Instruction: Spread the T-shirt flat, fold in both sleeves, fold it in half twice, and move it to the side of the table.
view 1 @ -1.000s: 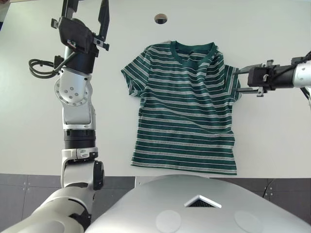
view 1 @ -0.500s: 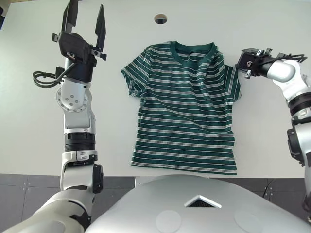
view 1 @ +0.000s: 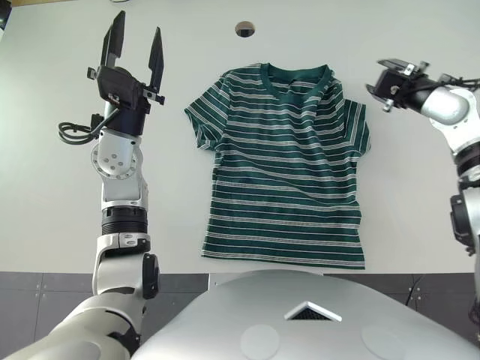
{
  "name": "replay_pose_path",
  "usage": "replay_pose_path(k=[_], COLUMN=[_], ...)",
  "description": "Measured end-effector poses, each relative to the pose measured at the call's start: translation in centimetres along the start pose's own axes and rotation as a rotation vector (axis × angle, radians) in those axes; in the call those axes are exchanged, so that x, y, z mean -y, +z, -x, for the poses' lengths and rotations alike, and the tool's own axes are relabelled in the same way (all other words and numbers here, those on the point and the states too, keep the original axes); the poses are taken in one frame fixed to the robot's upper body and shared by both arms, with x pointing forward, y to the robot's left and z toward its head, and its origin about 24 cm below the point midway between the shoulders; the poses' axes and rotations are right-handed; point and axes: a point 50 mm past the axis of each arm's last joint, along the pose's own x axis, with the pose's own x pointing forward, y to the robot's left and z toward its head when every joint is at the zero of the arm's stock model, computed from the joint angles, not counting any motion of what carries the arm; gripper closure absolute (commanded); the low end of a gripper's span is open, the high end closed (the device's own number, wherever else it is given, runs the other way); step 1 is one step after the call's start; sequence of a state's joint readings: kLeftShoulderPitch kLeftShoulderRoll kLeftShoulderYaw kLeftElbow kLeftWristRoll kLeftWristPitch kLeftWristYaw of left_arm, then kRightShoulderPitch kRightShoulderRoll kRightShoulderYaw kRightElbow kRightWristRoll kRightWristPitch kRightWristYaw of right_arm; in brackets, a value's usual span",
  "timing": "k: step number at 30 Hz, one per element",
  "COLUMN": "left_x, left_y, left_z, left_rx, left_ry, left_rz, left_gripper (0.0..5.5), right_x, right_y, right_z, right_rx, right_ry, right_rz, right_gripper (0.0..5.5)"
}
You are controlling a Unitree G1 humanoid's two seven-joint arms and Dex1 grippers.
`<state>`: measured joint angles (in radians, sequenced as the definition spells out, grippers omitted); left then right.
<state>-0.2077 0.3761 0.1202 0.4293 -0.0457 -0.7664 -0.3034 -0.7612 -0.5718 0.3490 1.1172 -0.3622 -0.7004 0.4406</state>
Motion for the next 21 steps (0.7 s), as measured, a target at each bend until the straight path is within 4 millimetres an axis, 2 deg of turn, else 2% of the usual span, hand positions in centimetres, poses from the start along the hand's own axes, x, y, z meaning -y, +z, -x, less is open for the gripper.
replay_pose_path(k=[2,4,10,14,21], left_x=[-0.1,-0.1,0.0,0.0,-0.1], left_y=[-0.2,-0.4,-0.6,-0.2,1.4], left_z=[0.3,0.5,0.8,0.5,-0.4], left_rx=[0.000,0.000,0.003,0.021,0.059], left_ry=[0.002,0.004,0.004,0.003,-0.005], left_rz=[-0.002,-0.002,-0.004,-0.008,-0.016], left_gripper=[3.11,3.11,3.11,3.11,3.11], right_x=[0.2,-0.1,-2.5,-4.2,-2.7], right_y=[1.1,1.2,0.4,-0.9,-3.4], right_z=[-0.4,-0.4,-0.1,0.5,1.7], right_rx=[0.070,0.086,0.054,-0.026,-0.259], right_ry=[-0.005,0.017,0.118,0.189,0.188], right_rz=[-0.013,-0.014,-0.036,-0.035,0.069], right_gripper=[3.13,3.13,3.13,3.13,3.13])
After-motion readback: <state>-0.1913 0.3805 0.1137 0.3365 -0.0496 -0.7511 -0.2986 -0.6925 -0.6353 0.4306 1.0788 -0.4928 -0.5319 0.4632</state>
